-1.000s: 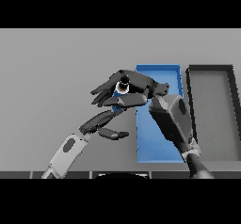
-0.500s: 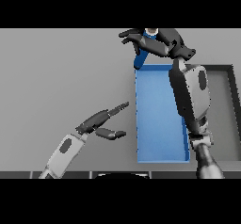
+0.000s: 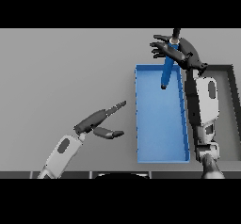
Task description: Pick up the blue pipe and place it into the blue bin.
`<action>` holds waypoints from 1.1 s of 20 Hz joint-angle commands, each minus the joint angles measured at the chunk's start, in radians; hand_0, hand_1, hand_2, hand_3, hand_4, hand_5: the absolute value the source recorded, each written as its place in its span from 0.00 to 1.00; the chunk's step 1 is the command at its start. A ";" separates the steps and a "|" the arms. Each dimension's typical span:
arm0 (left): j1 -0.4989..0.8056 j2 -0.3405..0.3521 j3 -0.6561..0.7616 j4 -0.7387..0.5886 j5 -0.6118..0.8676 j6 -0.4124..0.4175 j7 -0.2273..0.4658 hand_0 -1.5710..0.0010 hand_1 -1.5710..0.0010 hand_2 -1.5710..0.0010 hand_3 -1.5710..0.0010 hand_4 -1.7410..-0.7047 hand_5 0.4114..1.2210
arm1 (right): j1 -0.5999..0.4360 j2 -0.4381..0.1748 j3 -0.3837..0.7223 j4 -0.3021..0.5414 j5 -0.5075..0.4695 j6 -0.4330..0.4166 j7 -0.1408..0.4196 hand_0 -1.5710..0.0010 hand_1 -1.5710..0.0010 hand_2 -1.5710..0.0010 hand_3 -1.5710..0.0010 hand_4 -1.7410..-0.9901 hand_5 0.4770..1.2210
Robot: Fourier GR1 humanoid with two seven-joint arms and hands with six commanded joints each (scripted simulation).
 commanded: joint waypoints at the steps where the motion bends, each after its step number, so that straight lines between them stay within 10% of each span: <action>1: 0.001 0.001 -0.001 0.000 -0.001 0.000 0.001 1.00 1.00 1.00 1.00 0.88 0.07 | 0.026 0.008 0.008 -0.011 0.014 -0.019 0.020 0.00 0.00 0.00 0.00 0.32 1.00; 4: 0.004 -0.003 -0.008 -0.002 0.001 -0.007 0.003 1.00 1.00 1.00 1.00 0.88 0.07 | 0.123 0.008 0.023 -0.052 0.051 -0.086 0.102 0.00 0.00 0.00 0.00 0.32 1.00; 6: -0.001 -0.002 -0.003 -0.018 0.009 -0.004 0.003 1.00 1.00 1.00 1.00 0.88 0.07 | 0.166 -0.020 0.084 -0.042 0.048 -0.105 0.102 0.00 0.00 0.00 0.31 0.21 1.00; 7: 0.006 -0.001 -0.007 -0.015 0.002 -0.001 0.004 1.00 1.00 1.00 1.00 0.88 0.07 | 0.184 -0.030 0.119 -0.039 0.048 -0.112 0.102 0.00 0.00 0.00 0.25 0.23 1.00; 10: 0.014 -0.009 -0.015 -0.020 -0.002 0.004 0.015 1.00 1.00 1.00 1.00 0.88 0.08 | 0.234 -0.075 0.237 -0.018 0.015 -0.146 0.102 0.00 0.00 0.00 0.56 0.12 0.98; 12: 0.023 -0.007 -0.019 -0.027 -0.006 0.008 0.012 1.00 1.00 1.00 1.00 0.88 0.08 | 0.236 -0.121 0.349 0.027 -0.056 -0.211 0.102 0.00 0.00 0.00 0.36 0.21 0.97; 17: -0.007 -0.017 -0.015 -0.008 -0.005 0.006 0.043 1.00 1.00 1.00 1.00 0.88 0.08 | 0.155 -0.247 0.671 0.113 -0.416 -0.362 0.102 0.62 0.64 0.65 0.79 0.58 0.95; 22: 0.011 -0.020 -0.022 -0.034 0.000 0.011 0.030 1.00 1.00 1.00 1.00 0.88 0.08 | 0.149 -0.351 0.802 -0.022 -0.352 -0.268 0.102 0.87 0.88 0.89 0.93 0.72 0.66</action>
